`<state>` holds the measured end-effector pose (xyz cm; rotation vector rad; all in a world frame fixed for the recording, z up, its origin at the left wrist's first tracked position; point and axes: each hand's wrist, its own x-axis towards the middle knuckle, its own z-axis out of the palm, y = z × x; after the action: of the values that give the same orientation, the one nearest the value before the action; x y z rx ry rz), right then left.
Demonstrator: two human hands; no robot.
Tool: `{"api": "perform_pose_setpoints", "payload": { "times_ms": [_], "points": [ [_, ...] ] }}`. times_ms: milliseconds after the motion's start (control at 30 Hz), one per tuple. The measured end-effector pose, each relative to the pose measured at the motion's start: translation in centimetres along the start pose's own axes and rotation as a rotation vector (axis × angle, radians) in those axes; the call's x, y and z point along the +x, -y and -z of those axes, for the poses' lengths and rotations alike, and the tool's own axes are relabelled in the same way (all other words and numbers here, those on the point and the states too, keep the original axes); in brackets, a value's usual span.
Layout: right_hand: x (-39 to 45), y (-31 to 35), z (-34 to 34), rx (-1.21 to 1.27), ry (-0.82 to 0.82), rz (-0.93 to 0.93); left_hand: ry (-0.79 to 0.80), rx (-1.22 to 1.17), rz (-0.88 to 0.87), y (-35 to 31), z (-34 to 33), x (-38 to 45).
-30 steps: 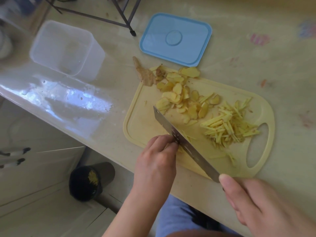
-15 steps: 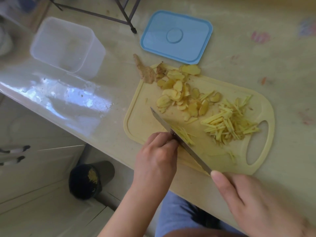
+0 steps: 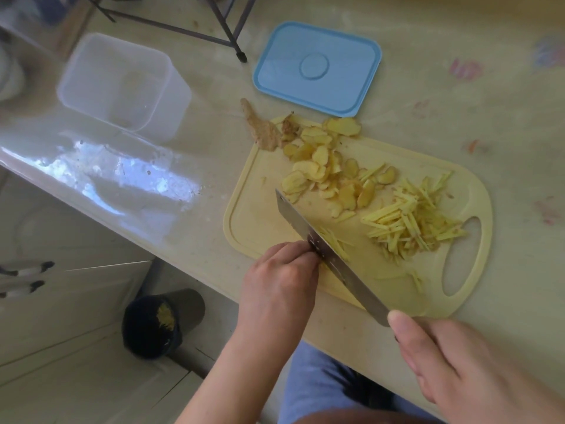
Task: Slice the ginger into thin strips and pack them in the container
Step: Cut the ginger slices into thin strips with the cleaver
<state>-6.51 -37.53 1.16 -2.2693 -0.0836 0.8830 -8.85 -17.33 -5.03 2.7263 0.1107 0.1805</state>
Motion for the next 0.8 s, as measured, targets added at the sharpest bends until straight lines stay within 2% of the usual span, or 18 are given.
{"api": "perform_pose_setpoints", "payload": {
  "times_ms": [167, 333, 567, 800],
  "points": [
    [1.6, -0.1, -0.4, -0.045, 0.153, 0.043, -0.015, 0.024, -0.051, 0.4, -0.2, -0.5],
    [0.2, 0.6, 0.8, -0.002, 0.046, -0.002, -0.056, -0.057, -0.028, 1.0, -0.2, -1.1],
    [1.2, 0.0, 1.5, -0.041, 0.141, 0.08, -0.172, -0.145, -0.053, 1.0, -0.6, -1.6],
    [1.3, -0.2, 1.1, -0.064, 0.178, 0.079, -0.151, -0.143, -0.084, 0.9, -1.2, -1.1]
  ]
}}
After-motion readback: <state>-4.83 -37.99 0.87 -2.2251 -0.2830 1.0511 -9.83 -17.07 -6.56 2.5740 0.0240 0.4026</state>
